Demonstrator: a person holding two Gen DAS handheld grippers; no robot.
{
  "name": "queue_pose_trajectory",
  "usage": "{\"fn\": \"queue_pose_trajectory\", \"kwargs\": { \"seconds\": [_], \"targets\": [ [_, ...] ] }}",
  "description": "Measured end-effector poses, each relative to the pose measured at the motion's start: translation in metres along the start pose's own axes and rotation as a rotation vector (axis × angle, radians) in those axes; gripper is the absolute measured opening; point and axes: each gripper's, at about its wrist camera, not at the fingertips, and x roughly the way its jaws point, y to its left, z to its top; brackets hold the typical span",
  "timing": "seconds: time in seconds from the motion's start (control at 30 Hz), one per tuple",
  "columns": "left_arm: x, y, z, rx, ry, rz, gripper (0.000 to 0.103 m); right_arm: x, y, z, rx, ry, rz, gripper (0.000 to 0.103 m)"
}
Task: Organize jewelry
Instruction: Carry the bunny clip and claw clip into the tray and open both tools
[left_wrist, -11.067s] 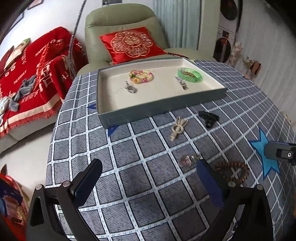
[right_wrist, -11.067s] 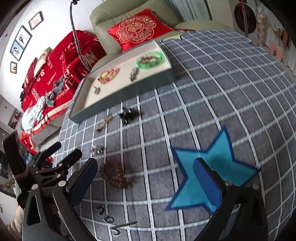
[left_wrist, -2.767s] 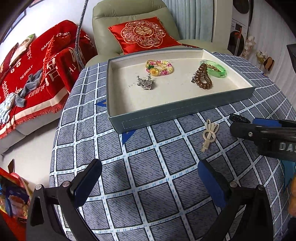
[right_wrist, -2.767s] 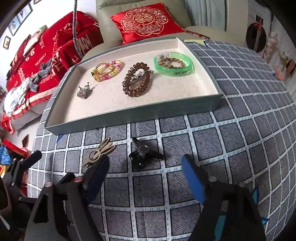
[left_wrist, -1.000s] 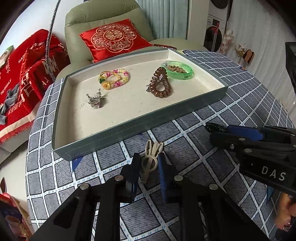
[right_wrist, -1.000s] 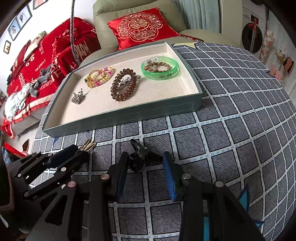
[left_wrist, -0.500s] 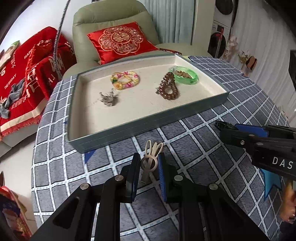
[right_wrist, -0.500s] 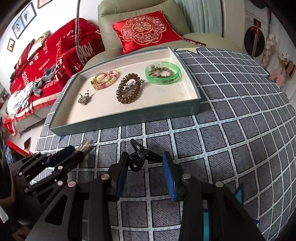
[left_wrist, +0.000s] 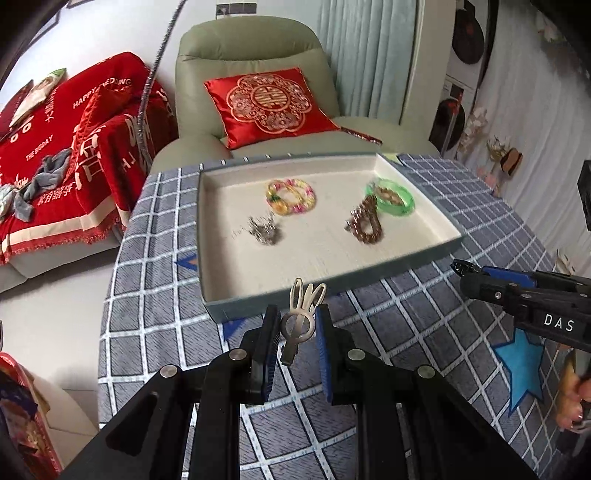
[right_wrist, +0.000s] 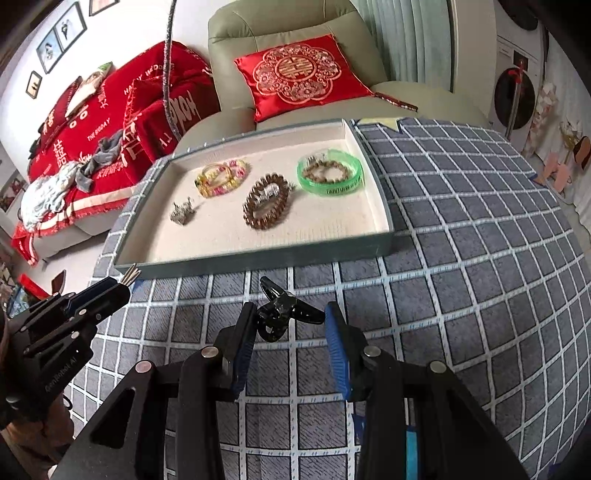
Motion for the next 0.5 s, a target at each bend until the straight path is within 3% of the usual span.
{"fn": "queue_pose_trajectory", "kwargs": {
  "seconds": [0.5],
  "targets": [
    [0.018,0.010,0.045,-0.039,-0.031,0.041,0.034,0.008,-0.004,0.053,0.006,-0.033,0.021,0.040]
  ]
}}
